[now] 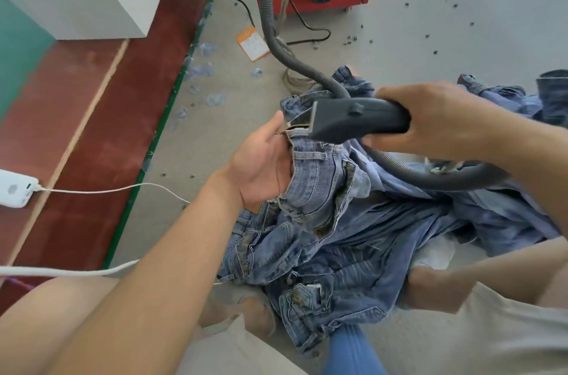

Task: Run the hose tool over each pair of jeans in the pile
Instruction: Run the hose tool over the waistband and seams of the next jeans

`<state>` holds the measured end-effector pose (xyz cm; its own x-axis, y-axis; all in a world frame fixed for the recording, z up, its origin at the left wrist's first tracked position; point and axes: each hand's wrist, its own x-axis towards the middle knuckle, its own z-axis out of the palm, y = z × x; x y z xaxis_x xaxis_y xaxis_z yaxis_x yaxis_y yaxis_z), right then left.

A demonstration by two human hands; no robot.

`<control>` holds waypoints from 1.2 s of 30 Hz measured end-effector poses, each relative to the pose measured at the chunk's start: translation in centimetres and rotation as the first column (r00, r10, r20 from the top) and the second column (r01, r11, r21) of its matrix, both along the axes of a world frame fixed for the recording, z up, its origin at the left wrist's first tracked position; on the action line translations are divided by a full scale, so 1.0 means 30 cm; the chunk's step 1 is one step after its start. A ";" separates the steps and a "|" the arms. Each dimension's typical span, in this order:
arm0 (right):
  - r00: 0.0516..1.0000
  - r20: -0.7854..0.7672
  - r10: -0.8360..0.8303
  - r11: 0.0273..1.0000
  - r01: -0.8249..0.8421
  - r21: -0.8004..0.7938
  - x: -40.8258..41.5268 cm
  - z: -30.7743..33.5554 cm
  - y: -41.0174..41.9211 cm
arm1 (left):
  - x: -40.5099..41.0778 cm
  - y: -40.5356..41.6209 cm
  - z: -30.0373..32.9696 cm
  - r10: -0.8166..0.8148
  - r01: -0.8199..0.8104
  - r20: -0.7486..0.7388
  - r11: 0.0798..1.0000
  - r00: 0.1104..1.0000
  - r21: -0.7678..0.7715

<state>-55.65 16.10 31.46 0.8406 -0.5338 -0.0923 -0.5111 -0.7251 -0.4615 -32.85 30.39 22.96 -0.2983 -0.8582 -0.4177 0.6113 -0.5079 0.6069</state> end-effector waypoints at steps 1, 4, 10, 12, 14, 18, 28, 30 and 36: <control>0.999 -0.045 0.000 1.000 -0.001 -0.023 -0.009 0.001 -0.005 | 0.002 0.000 0.000 -0.007 0.007 -0.008 1.000 1.000 -0.003; 0.988 -0.148 0.047 0.997 -0.055 -0.053 -0.001 -0.013 0.023 | -0.007 -0.002 0.000 -0.024 0.023 0.031 0.999 0.999 0.027; 0.996 0.060 0.062 0.996 -0.066 0.060 0.054 -0.013 0.060 | -0.025 -0.007 -0.008 -0.019 0.018 0.060 1.000 0.998 0.013; 0.997 0.072 -0.007 0.997 0.002 0.073 0.033 0.005 0.016 | -0.021 -0.005 -0.009 0.002 -0.002 0.036 1.000 0.999 0.003; 0.999 -0.009 -0.048 0.997 0.049 0.052 -0.001 0.020 -0.031 | -0.015 -0.001 -0.009 0.009 -0.009 0.038 1.000 0.999 0.005; 0.970 -0.244 -0.019 0.998 0.004 -0.062 -0.025 -0.017 -0.040 | -0.014 -0.002 -0.015 -0.001 0.001 0.034 1.000 0.999 0.016; 0.992 -0.123 -0.003 1.000 0.000 -0.018 -0.008 -0.064 -0.057 | 0.010 -0.002 -0.002 0.050 -0.055 0.124 0.998 0.991 0.038; 0.985 -0.161 -0.059 0.995 0.045 -0.086 -0.028 -0.065 -0.085 | 0.010 0.001 0.003 0.035 -0.041 0.171 0.999 0.985 0.026; 0.979 -0.194 -0.066 0.996 0.052 -0.077 -0.030 -0.072 -0.104 | 0.000 0.013 0.010 -0.011 0.005 0.181 1.000 0.984 0.030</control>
